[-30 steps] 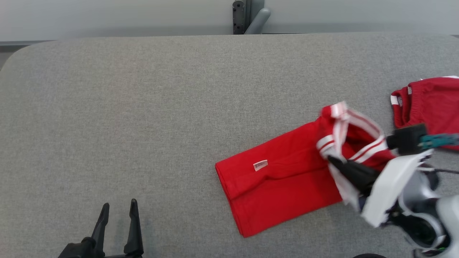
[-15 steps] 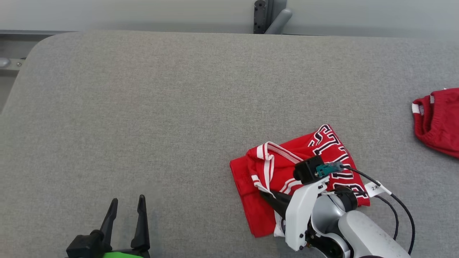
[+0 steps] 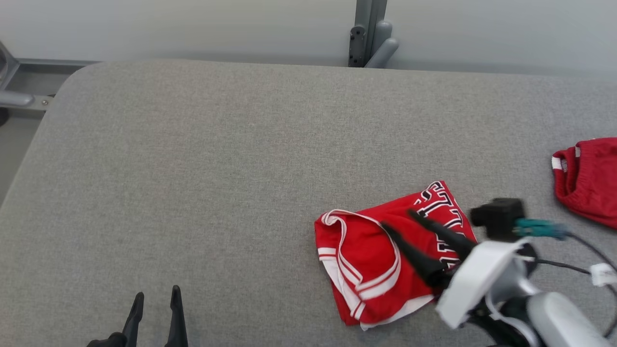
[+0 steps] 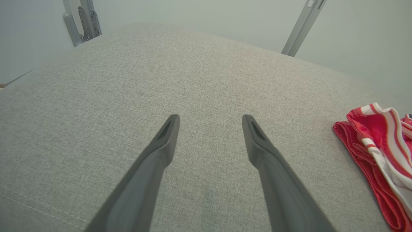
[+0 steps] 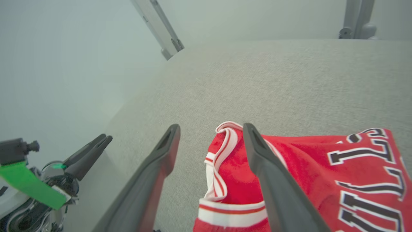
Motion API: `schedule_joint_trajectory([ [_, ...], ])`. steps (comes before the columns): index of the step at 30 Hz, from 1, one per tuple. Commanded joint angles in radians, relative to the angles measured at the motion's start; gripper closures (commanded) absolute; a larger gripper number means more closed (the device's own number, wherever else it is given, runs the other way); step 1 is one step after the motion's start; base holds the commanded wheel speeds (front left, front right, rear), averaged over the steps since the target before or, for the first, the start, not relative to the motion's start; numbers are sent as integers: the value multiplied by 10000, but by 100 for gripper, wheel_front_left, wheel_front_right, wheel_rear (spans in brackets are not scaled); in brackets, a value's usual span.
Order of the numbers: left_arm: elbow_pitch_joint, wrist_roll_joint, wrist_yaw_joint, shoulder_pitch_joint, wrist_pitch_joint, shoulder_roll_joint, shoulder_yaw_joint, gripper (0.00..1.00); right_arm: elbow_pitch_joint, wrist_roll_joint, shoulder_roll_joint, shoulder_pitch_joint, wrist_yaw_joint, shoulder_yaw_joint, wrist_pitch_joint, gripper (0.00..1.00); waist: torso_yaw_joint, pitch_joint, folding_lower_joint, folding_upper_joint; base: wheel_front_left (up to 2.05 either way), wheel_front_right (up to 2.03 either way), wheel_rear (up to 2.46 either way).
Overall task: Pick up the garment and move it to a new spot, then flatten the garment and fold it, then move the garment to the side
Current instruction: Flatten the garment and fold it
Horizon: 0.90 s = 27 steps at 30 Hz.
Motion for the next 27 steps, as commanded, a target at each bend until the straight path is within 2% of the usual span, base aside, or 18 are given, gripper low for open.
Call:
schedule_joint_trajectory([
  [1,-91,0,35,230,-28,13,111,0,-750,-152,-214,677,-5,-1084,-308,0,-108,-333,0,0,0,0,0],
  [4,-124,-134,93,468,-28,18,178,0,-1332,-511,107,1735,-2,-3032,-974,0,-235,-669,0,0,0,0,0],
  [8,-226,-314,145,462,-28,18,1,0,-1009,-2141,344,2716,-2,-4869,-2221,0,-373,-851,0,0,0,0,0],
  [10,-255,-322,132,379,-28,16,-123,0,-524,-2658,616,3058,-2,-5263,-2958,0,-445,-907,0,0,0,0,0],
  [12,-303,-316,105,292,-28,18,-231,0,159,-3619,450,3306,-7,-5611,-3822,0,-491,-939,0,0,0,0,0],
  [14,-341,-213,41,240,-28,18,-346,0,1059,-4242,642,3460,-7,-5775,-4798,0,-516,-984,0,0,0,0,0],
  [15,-341,-213,41,240,-28,18,-346,0,1059,-4242,642,3460,-7,-5775,-4798,0,-516,-984,0,0,0,0,0],
  [18,-293,-28,-9,204,-28,22,-376,0,2632,-5172,764,3465,-10,-6167,-5846,0,-489,-1071,0,0,0,0,0],
  [21,-175,211,-96,118,-28,19,-258,0,3785,-5856,898,3280,-10,-6532,-6146,0,-402,-1130,0,0,0,0,0],
  [27,-85,392,-207,-28,-28,15,22,0,3637,-6333,1360,3294,-10,-7242,-6163,0,-198,-1172,0,0,0,0,0],
])
